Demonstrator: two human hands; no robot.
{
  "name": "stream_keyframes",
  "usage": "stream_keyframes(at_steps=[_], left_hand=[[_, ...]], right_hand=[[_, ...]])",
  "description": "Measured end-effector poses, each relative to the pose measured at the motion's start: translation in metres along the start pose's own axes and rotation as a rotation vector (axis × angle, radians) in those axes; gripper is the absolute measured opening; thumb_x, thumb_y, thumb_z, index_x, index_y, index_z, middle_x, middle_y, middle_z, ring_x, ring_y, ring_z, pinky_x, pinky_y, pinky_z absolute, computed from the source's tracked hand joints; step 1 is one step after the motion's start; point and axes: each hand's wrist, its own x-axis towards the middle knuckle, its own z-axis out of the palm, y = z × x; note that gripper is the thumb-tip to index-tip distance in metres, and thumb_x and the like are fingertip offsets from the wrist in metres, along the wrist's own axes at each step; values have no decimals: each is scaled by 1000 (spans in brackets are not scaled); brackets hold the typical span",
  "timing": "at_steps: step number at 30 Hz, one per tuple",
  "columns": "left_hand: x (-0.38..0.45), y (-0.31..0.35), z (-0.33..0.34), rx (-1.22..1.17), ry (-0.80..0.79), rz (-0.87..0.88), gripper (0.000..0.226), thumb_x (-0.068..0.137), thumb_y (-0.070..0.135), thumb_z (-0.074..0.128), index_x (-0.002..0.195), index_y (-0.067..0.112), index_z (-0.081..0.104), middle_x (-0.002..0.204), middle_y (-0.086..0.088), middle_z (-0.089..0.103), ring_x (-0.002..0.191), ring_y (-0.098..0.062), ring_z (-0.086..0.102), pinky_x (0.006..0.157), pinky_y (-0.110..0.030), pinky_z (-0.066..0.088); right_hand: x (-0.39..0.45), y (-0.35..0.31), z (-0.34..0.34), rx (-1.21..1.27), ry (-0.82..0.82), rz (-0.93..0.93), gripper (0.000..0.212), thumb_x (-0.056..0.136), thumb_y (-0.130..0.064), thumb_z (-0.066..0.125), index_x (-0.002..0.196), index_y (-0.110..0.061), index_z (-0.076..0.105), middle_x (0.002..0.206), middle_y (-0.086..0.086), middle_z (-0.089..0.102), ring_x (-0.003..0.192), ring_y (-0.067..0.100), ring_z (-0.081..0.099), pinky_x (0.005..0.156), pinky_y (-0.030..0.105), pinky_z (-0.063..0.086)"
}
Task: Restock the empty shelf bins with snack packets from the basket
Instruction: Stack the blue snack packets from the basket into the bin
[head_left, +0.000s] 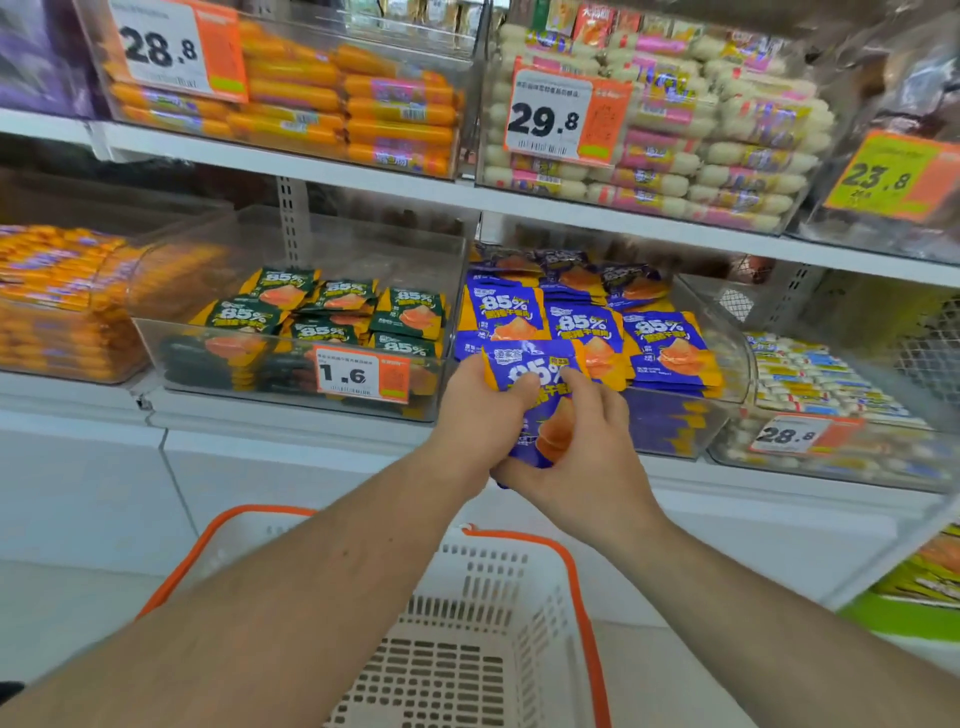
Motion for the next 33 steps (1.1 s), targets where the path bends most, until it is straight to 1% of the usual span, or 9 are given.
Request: stream_keyframes(at_steps=[5,8,12,14,16,22,25,29,33], left_hand=[[4,10,13,59,-88,-15,15,93,20,64,107,14,64,101,-5,72,86,-19,72,75,-42,61],[6,10,16,154,-127,54,26,98,27,51,94,4,59,92,-16,69,82,-28,68,78,-52,57],[18,-1,8,766,-56,505,18,97,29,53,96,19,68,91,3,71,86,-20,62,75,-36,51],[32,-9,7,1073,-4,828,15,90,29,60,94,22,72,93,5,71,89,-22,62,75,-37,47],[46,-12,12,1248,4,992,19,81,35,66,92,22,75,93,3,72,92,-26,61,76,-40,43],[70,1,43,1552,-147,998,41,92,53,44,112,29,71,117,8,68,122,-27,48,98,-48,25],[78,0,54,1582,-139,961,42,97,54,40,121,31,65,124,9,65,131,-27,41,105,-55,19],[83,-6,60,1525,-3,991,31,86,52,55,93,31,77,102,10,73,112,-27,58,99,-53,20],[82,-15,60,1408,83,981,35,83,50,50,88,29,78,91,9,73,96,-27,61,89,-48,29]], right_hand=[[9,6,-5,-117,2,66,113,53,-54,81,144,-32,18,136,0,29,127,21,39,97,40,47],[14,19,-12,-73,20,98,107,54,-47,79,143,-36,19,128,1,32,123,21,37,96,36,45],[23,42,-32,-29,103,138,102,59,-40,80,145,-35,25,123,-2,32,121,20,39,93,29,39],[32,51,-44,-20,157,187,102,62,-39,81,148,-32,25,130,2,34,125,21,38,96,30,36],[45,59,-58,-13,205,224,101,64,-39,81,148,-30,26,135,6,35,125,22,38,93,30,35],[73,68,-91,-33,262,205,89,67,-42,80,143,-27,36,125,4,44,97,14,37,82,30,35],[83,66,-97,-81,243,209,94,70,-45,77,149,-28,28,135,5,38,108,18,42,84,28,35],[98,60,-90,-128,232,198,95,65,-56,72,146,-29,31,129,4,38,118,25,46,93,36,45],[118,46,-75,-183,194,191,92,62,-66,67,140,-29,37,126,5,40,116,26,48,90,35,46]])
